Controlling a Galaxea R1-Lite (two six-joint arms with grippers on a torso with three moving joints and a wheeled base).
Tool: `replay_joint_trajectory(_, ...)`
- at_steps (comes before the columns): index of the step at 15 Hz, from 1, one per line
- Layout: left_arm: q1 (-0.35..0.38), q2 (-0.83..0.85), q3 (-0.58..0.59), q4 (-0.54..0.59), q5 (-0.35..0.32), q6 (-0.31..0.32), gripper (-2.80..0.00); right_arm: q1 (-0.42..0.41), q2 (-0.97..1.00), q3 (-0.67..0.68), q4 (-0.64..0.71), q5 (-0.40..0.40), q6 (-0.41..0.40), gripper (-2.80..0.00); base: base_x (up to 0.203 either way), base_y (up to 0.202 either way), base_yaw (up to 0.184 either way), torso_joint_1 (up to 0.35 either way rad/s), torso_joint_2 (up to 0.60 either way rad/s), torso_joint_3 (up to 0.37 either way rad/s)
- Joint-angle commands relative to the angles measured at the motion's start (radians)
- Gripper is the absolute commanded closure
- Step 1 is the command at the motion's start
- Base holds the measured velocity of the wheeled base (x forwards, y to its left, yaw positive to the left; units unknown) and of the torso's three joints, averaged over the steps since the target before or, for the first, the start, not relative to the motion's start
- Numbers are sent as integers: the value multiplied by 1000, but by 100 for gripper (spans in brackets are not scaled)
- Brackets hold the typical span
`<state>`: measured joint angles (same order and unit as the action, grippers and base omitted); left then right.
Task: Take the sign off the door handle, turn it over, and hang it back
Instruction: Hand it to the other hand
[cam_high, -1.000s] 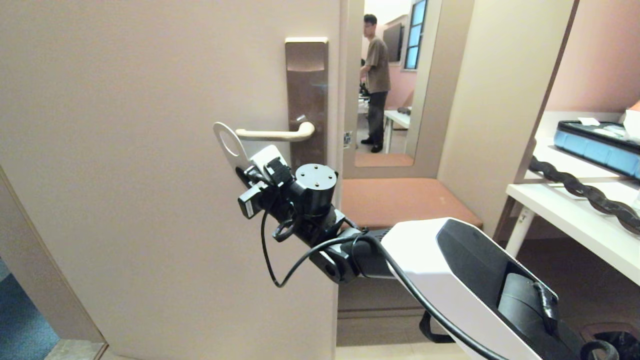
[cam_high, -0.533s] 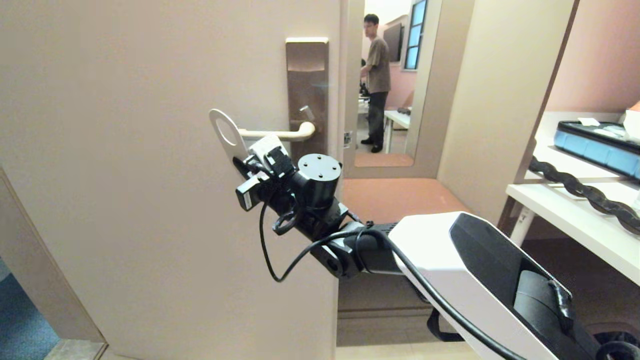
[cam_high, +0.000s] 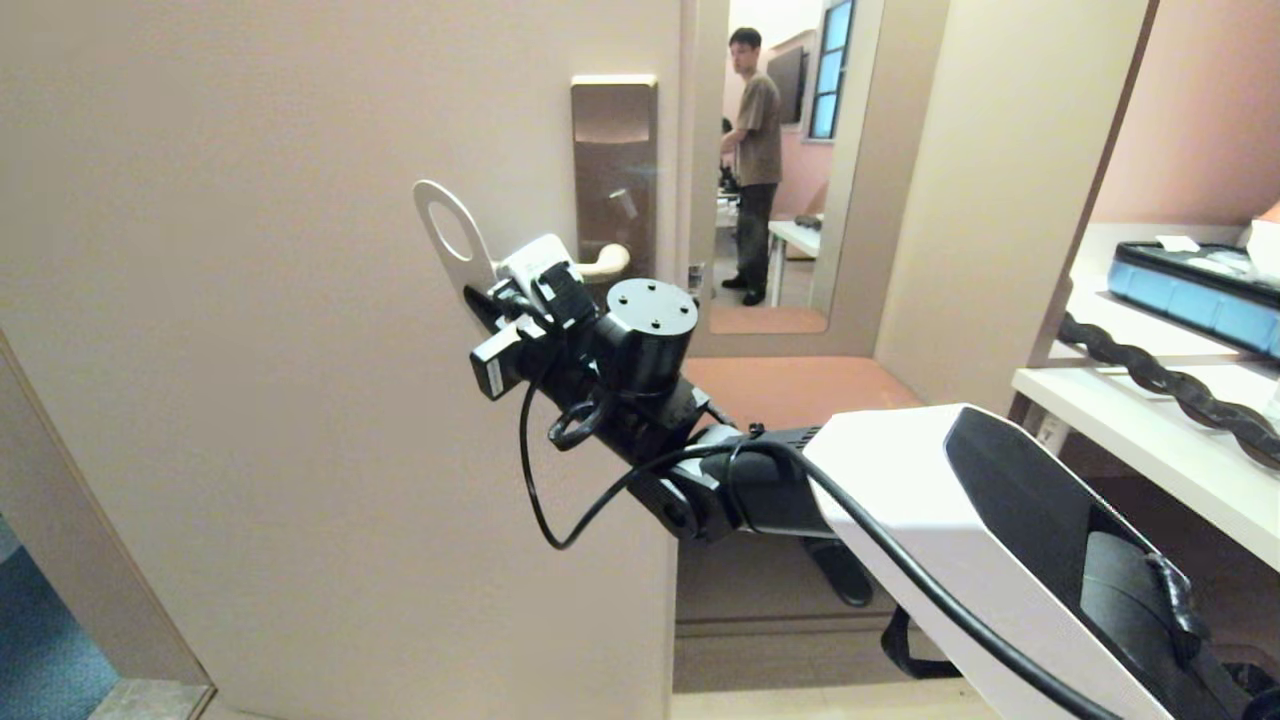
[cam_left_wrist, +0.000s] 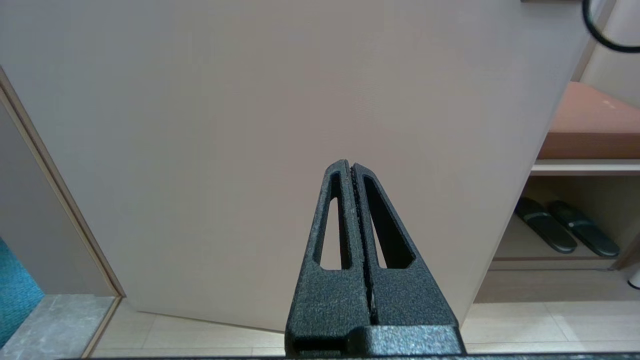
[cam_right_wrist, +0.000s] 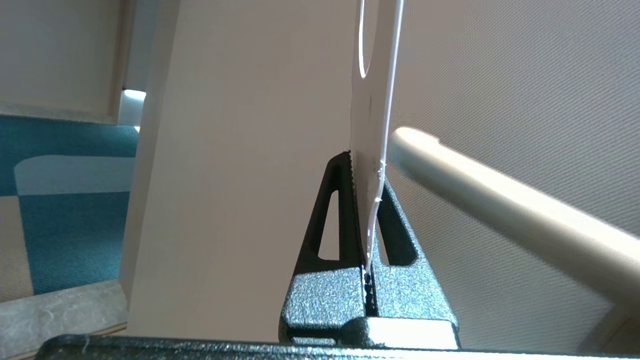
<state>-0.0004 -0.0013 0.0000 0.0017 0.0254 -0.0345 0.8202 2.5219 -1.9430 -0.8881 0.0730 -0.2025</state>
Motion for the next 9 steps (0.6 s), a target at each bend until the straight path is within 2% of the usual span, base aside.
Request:
replay_joint_trajectory(1,0,1,0,1,1,-1,0,2,-35,24,-6,1,-2,0,0,0,0,0,0,0)
replay_joint_trajectory(9,0,1,0,0,1,-1,0,2,-168,188,-6,-3,-3,0,0,0,0,0,0,0)
